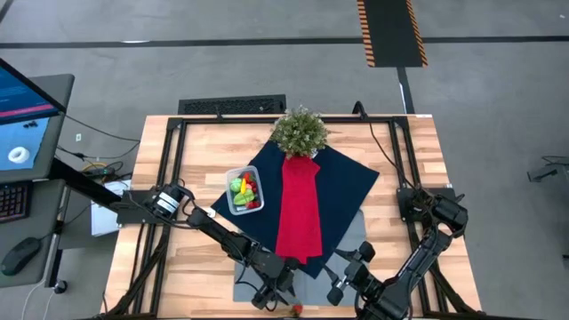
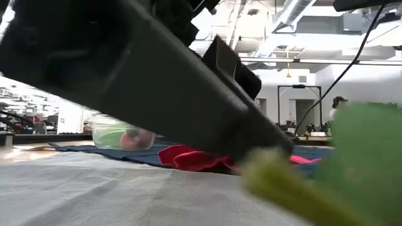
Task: Pick and placing Produce into tupperware
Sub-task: Put the red strawberry into the transparent bin
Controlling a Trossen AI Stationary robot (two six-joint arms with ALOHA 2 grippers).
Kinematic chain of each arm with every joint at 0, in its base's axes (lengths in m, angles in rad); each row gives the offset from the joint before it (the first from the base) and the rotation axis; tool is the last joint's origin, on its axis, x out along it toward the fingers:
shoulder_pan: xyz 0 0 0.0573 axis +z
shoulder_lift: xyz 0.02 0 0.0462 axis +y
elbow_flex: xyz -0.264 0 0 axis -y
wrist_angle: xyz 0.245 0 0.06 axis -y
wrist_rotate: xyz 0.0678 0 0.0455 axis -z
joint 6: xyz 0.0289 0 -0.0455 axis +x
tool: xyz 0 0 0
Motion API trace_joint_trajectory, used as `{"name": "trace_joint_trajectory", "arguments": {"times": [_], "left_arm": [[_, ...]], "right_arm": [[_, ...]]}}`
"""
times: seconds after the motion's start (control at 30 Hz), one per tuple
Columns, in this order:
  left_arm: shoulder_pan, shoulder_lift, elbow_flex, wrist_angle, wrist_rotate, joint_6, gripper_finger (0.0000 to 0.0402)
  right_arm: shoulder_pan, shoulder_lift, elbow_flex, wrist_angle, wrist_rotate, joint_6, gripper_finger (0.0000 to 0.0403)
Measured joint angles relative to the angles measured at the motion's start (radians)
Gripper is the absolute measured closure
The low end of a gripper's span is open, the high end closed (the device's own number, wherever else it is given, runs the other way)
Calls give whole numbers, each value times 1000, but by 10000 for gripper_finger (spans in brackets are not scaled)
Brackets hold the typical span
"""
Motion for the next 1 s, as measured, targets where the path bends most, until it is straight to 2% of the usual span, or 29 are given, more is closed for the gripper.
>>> {"name": "trace_joint_trajectory", "arguments": {"times": [0.23,0.3,0.5,0.67,0.8,0.9,1.0], "left_arm": [[0,0,1,-8,31,56,372],[0,0,1,-7,48,63,393],[-2,0,1,-1,44,93,401],[2,0,1,-32,50,60,401],[2,0,1,-65,-14,-35,401],[-4,-1,1,-68,-50,-47,400],[-16,-1,1,-68,-56,-45,380]], "right_arm": [[0,0,0,6,-1,-8,138],[0,0,0,7,-2,-8,138],[0,0,0,7,-2,-9,138],[0,0,0,7,-2,-9,138],[0,0,0,7,-4,-8,138],[0,0,0,22,-4,-8,138],[-3,0,0,39,-4,-8,138]]}}
